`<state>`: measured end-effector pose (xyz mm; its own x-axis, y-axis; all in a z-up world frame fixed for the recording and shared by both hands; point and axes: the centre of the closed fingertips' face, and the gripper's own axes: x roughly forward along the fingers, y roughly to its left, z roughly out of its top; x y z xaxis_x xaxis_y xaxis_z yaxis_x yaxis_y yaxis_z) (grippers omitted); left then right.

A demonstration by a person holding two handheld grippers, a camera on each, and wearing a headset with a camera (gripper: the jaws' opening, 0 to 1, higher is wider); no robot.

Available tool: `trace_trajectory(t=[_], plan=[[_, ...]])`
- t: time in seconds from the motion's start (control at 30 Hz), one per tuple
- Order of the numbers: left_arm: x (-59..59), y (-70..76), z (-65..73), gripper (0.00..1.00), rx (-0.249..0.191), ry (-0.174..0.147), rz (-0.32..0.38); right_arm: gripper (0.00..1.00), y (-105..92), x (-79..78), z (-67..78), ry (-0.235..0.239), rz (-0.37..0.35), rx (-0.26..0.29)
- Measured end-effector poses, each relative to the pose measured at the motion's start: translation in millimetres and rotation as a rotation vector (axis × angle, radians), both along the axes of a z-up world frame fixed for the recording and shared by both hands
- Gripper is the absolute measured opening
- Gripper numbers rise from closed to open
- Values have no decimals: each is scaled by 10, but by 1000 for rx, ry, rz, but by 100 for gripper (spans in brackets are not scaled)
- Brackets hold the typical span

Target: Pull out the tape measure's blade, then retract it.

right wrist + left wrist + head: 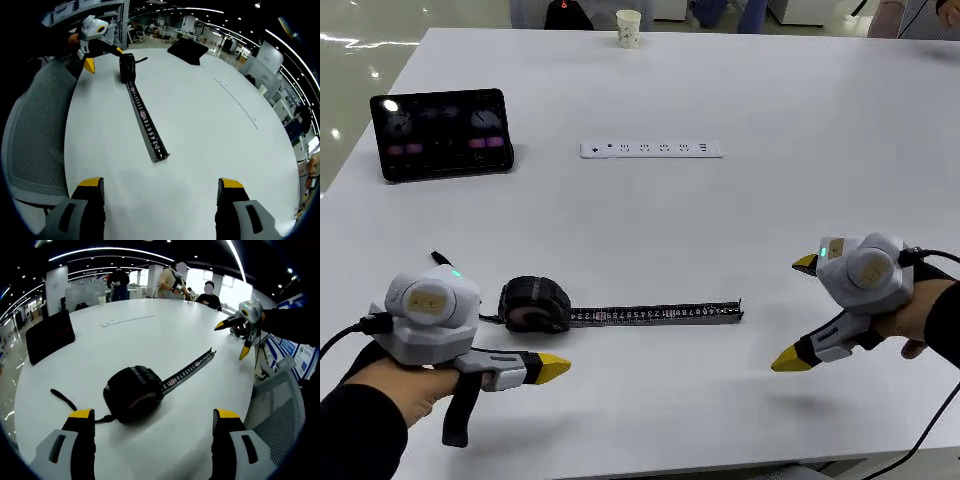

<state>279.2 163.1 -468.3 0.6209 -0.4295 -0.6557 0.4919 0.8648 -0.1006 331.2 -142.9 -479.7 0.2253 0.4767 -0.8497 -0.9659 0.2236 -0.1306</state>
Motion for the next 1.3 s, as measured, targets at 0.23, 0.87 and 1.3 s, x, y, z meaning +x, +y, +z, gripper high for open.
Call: trace_trajectory(t=[0.23, 0.87, 1.3], plan=[[189, -35, 26, 93, -39, -8, 118, 92, 156, 99, -53, 29, 58, -34], [496, -76, -127, 95, 47, -80, 255, 47, 355, 82, -336, 111, 287, -112], [558, -78, -170, 93, 15, -141, 330, 22, 387, 140, -396, 132, 287, -132]])
